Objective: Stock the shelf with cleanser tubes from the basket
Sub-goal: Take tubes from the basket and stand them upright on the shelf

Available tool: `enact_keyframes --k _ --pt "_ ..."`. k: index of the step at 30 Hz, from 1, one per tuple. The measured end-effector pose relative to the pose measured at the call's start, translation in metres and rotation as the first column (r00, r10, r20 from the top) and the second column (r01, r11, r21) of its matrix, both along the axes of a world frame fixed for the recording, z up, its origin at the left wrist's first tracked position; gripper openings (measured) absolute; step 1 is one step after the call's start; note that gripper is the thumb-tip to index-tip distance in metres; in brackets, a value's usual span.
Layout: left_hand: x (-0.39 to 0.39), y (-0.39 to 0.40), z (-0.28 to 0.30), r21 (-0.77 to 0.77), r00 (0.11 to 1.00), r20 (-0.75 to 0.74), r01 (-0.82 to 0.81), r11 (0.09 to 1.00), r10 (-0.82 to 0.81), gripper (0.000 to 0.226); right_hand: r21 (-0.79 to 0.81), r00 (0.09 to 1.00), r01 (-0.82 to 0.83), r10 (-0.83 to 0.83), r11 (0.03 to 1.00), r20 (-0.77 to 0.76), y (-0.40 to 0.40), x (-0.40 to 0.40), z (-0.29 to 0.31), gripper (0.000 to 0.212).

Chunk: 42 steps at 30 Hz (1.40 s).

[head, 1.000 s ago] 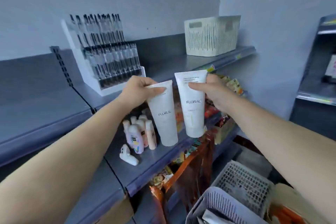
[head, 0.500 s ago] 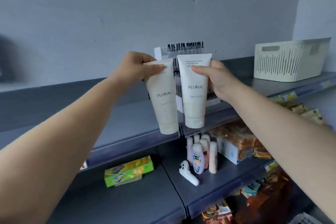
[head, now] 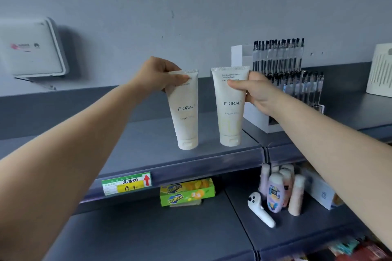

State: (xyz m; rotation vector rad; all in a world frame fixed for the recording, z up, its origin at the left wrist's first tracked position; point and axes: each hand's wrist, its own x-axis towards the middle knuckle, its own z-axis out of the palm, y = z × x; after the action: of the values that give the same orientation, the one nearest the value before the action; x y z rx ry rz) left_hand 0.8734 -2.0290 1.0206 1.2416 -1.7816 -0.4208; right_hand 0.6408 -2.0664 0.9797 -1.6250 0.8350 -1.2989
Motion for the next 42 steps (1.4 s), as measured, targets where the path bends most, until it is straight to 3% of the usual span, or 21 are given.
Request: enact_keyframes --k 5,8,20,25,29,33,35,37,40,42 --pt "0.012 -0.005 -0.010 0.029 0.999 0.013 -0.033 0.999 0.033 0.007 0.032 0.995 -0.092 0.093 0.995 -0.032 -0.015 0.009 -0.004 0.018" --pt "0.015 -0.006 -0.017 0.038 0.999 0.023 -0.044 0.998 0.043 0.015 0.047 0.992 -0.121 0.123 0.992 -0.042 -0.021 0.012 -0.011 0.018" --pt "0.019 -0.005 -0.020 0.087 0.999 -0.028 -0.034 0.996 0.036 0.009 0.038 0.987 -0.153 0.155 0.987 -0.040 -0.025 0.007 -0.018 0.016" --pt "0.017 0.002 -0.017 0.114 1.000 -0.005 -0.009 0.993 0.010 0.016 0.042 0.984 -0.170 0.171 0.985 -0.045 -0.022 0.007 -0.018 0.016" --pt "0.013 0.008 -0.017 0.132 1.000 -0.012 -0.008 0.991 0.009 0.023 0.054 0.989 -0.135 0.138 0.989 -0.053 -0.017 0.008 -0.018 0.022" --pt "0.010 0.013 -0.019 0.113 0.999 -0.034 -0.033 0.993 0.037 0.016 0.020 0.996 -0.046 0.047 0.999 -0.073 -0.012 0.007 -0.016 0.026" --pt "0.010 0.015 -0.020 0.051 0.995 -0.059 -0.081 0.995 0.084 0.013 -0.012 0.999 0.042 -0.042 0.999 -0.033 -0.009 0.007 -0.013 0.032" --pt "0.009 0.017 -0.018 -0.076 0.976 -0.026 -0.215 0.974 0.214 0.016 -0.113 0.970 0.229 -0.236 0.967 -0.060 -0.006 0.005 -0.011 0.046" --pt "0.004 0.025 -0.012 -0.366 0.851 0.195 -0.398 0.841 0.487 0.024 -0.301 0.835 0.457 -0.520 0.837 -0.177 0.005 -0.002 -0.008 0.044" --pt "-0.007 0.031 -0.010 -0.526 0.769 0.290 -0.369 0.766 0.569 0.025 -0.368 0.771 0.465 -0.572 0.805 -0.280 0.013 -0.007 -0.008 0.039"
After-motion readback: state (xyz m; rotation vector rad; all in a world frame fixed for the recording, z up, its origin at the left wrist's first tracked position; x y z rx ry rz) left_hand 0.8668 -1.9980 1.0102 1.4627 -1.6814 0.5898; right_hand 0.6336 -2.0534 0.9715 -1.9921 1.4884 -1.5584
